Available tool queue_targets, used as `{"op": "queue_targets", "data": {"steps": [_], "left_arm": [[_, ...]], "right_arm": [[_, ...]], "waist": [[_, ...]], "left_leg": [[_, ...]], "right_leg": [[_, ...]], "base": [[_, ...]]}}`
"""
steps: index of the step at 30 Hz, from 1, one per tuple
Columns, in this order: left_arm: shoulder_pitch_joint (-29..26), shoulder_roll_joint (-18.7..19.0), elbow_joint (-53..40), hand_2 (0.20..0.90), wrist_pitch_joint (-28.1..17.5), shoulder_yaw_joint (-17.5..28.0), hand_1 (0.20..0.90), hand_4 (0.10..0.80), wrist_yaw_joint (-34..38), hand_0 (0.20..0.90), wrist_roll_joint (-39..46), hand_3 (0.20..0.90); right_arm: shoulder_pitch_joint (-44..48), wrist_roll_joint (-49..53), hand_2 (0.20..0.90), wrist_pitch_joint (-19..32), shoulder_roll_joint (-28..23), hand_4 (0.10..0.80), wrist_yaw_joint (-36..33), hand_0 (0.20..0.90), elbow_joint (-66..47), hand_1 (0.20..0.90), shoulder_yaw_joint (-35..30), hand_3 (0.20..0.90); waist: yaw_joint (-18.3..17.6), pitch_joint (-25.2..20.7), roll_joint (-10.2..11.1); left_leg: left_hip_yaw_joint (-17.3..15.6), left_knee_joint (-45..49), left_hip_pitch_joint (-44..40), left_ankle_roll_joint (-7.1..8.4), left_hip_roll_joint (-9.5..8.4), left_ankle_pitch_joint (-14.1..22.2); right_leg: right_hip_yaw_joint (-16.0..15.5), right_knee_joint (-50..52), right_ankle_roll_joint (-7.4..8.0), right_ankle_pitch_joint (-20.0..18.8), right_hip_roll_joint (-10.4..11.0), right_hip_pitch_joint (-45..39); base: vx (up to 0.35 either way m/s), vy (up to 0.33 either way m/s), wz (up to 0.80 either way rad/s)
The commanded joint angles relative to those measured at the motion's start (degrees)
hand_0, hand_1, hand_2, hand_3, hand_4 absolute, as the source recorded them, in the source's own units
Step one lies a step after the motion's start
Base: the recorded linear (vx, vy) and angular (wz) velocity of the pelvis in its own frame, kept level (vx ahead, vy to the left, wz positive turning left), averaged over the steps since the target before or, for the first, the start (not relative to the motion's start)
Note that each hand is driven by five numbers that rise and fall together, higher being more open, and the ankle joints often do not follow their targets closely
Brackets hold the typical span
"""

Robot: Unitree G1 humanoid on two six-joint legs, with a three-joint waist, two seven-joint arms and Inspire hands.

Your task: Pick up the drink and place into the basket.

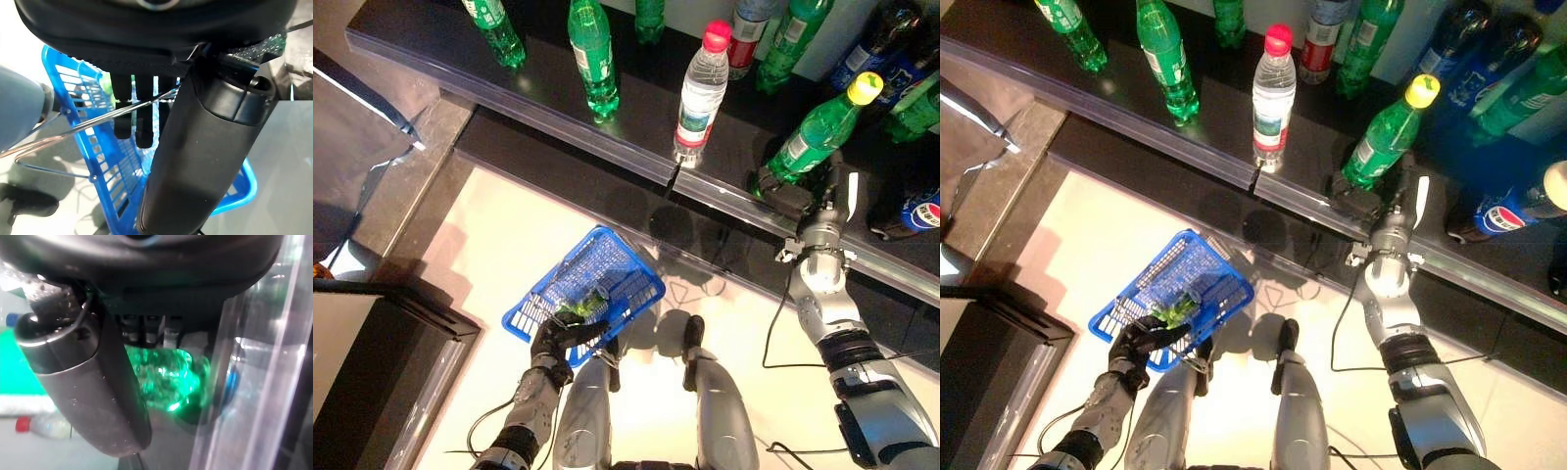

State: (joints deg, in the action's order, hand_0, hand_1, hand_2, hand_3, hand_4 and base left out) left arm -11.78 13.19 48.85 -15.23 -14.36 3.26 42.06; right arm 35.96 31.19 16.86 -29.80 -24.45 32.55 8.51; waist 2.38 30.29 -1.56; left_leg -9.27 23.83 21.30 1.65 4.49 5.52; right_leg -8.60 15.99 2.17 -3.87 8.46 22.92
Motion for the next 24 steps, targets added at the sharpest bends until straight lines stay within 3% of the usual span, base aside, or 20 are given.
{"op": "queue_targets", "data": {"steps": [1, 4, 5, 6, 7, 24], "left_arm": [[8.2, 4.5, -4.6, 0.3, -3.1, -3.1, 0.3, 0.1, 0.2, 0.3, -1.6, 0.2], [8.4, 4.8, -5.2, 0.3, -2.8, -3.7, 0.3, 0.1, 0.6, 0.3, -1.8, 0.2], [8.6, 4.8, -5.3, 0.3, -2.6, -3.8, 0.3, 0.1, 0.6, 0.3, -1.9, 0.2], [8.7, 4.9, -5.4, 0.3, -2.6, -4.0, 0.3, 0.1, 0.6, 0.3, -1.8, 0.2], [8.8, 5.0, -5.4, 0.3, -2.6, -4.1, 0.3, 0.1, 0.6, 0.3, -1.7, 0.2], [10.5, 6.0, -6.2, 0.3, -1.7, -5.7, 0.3, 0.1, -0.5, 0.3, -1.9, 0.2]], "right_arm": [[6.7, 0.9, 0.9, 6.0, -6.4, 0.8, -1.2, 0.9, -2.7, 0.9, -2.8, 0.9], [7.6, 2.3, 0.9, 7.0, -6.9, 0.8, -1.2, 0.9, -1.9, 0.9, -3.1, 0.9], [8.1, 2.9, 0.585, 7.1, -7.1, 0.432, -1.1, 0.585, -1.7, 0.585, -3.2, 0.532], [8.4, 3.3, 0.378, 7.3, -7.3, 0.191, -1.1, 0.378, -1.6, 0.378, -3.1, 0.291], [8.6, 3.5, 0.3, 7.4, -7.3, 0.1, -1.0, 0.3, -1.5, 0.3, -3.1, 0.2], [15.0, 5.0, 0.3, 7.3, -8.8, 0.1, 2.6, 0.3, 1.8, 0.3, -1.0, 0.2]], "waist": [[1.3, -0.5, -1.5], [1.5, -0.5, -1.5], [1.6, -0.5, -1.5], [1.6, -0.5, -1.5], [1.6, -0.5, -1.5], [2.9, -0.5, -2.8]], "left_leg": [[0.6, 0.8, 2.4, -2.94, -4.63, -1.2], [0.6, 1.2, 2.7, -3.04, -4.66, -1.1], [0.5, 1.5, 2.8, -3.02, -4.61, -0.9], [0.5, 1.8, 2.9, -2.99, -4.56, -0.9], [0.5, 2.0, 3.0, -2.97, -4.53, -0.9], [1.8, 7.2, 4.7, -3.2, -4.65, -1.1]], "right_leg": [[-3.4, 8.5, -1.65, 7.9, -1.6, -1.1], [-3.5, 8.8, -1.69, 7.9, -1.6, -0.8], [-3.6, 9.0, -1.75, 8.0, -1.5, -0.8], [-3.7, 9.2, -1.83, 8.1, -1.5, -0.8], [-3.7, 9.3, -1.87, 8.2, -1.5, -0.7], [-4.5, 15.3, -3.57, 10.7, -1.1, -0.2]], "base": [[0.0, 0.0, 0.0], [0.0, 0.0, 0.0], [0.0, 0.0, 0.0], [0.0, 0.0, 0.0], [0.016, -0.022, 0.03], [0.008, 0.003, 0.01]]}}
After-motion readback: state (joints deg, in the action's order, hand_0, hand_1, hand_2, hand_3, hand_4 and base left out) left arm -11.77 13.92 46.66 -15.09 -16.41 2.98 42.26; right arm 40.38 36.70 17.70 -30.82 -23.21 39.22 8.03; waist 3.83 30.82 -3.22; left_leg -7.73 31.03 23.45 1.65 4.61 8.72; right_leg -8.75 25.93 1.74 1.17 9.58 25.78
